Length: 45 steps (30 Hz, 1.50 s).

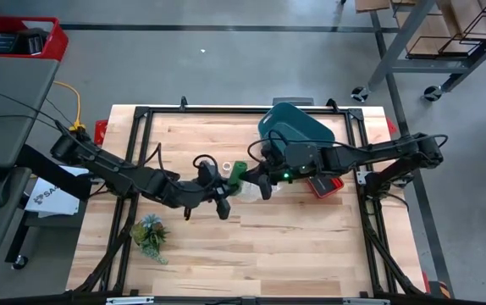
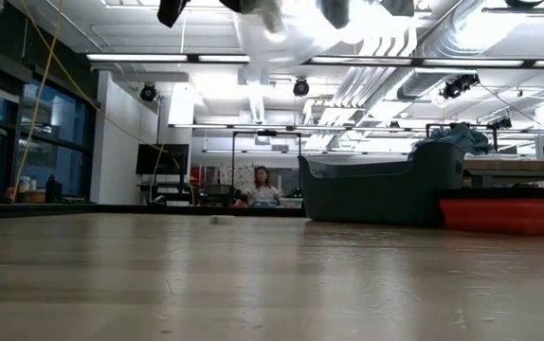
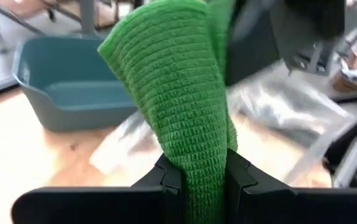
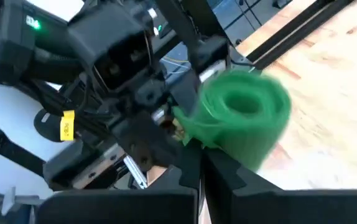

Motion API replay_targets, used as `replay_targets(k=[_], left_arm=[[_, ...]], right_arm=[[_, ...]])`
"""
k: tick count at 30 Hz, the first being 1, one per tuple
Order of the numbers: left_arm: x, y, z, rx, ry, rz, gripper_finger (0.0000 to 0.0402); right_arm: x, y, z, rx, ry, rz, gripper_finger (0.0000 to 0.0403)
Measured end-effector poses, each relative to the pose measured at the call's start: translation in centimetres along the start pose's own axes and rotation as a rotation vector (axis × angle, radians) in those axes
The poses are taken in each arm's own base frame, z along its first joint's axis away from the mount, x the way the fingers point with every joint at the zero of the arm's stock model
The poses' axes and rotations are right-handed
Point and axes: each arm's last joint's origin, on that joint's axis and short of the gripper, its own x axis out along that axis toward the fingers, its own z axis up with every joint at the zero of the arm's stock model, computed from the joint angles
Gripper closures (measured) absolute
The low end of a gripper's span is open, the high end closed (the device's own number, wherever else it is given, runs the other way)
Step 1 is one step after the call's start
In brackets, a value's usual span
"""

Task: Roll bandage
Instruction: Put the green bandage into the transparent zip bag

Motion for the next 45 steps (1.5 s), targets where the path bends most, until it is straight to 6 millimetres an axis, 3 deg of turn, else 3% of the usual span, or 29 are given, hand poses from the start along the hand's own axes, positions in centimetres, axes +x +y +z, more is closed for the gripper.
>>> replay_targets(k=[8, 15, 25, 30, 37, 45], left_arm=[[-0.1, 0.0, -1.1, 0.052, 0.160, -0.103, 0.0364], [-0.4, 0.2, -0.7, 0.107, 0.189, -0.170, 0.0364], [0.4, 1.5, 1.1, 0.108, 0.394, -0.513, 0.0361], [1.0, 3.0, 1.5, 0.077, 0.484, -0.451, 0.0360], [0.0, 3.1, 3.4, -0.090, 0.527, -0.537, 0.0360], [0.5, 3.4, 3.2, -0.365, 0.613, -0.425, 0.0363]], right_arm=[[0.0, -0.1, 0.7, -0.021, -0.094, -0.043, 0.0403], [0.0, -0.2, 0.3, -0.028, 0.027, 0.046, 0.0403], [0.0, -0.3, -0.5, -0.080, 0.139, 0.073, 0.0403], [-0.1, -0.4, -0.7, -0.114, 0.159, 0.066, 0.0403], [-0.2, -1.3, -1.4, -0.135, 0.200, -0.071, 0.0403], [-0.1, -1.2, -1.0, -0.218, 0.115, -0.117, 0.0403]])
